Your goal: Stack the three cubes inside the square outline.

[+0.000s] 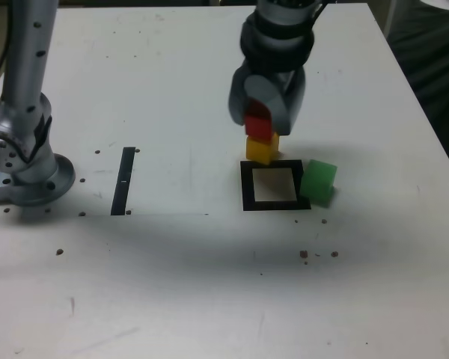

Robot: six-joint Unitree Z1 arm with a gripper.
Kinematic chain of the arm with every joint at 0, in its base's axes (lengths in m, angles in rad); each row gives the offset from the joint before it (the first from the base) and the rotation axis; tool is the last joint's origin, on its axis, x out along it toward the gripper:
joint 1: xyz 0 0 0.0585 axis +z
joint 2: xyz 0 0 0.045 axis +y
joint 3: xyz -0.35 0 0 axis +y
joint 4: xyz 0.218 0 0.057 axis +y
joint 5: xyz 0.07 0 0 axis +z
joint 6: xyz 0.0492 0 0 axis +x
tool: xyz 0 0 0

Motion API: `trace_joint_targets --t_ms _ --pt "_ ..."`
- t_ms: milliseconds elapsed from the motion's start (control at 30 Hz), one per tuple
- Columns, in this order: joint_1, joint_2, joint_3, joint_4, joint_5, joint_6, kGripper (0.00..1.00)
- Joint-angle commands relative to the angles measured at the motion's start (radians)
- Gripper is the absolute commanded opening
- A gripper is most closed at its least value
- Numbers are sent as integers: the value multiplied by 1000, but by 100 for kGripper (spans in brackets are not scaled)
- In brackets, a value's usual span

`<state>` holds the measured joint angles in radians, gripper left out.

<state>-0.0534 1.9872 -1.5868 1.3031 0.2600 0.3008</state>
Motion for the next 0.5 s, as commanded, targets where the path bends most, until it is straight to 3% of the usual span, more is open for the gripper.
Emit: trace_joint_targets --t_ms 0,100,467 --pt "-13 -15 12 13 -6 -36 36" --pt "-36 -21 32 29 -28 -106 36" --pt "-100 -2 39 33 -164 -252 36"
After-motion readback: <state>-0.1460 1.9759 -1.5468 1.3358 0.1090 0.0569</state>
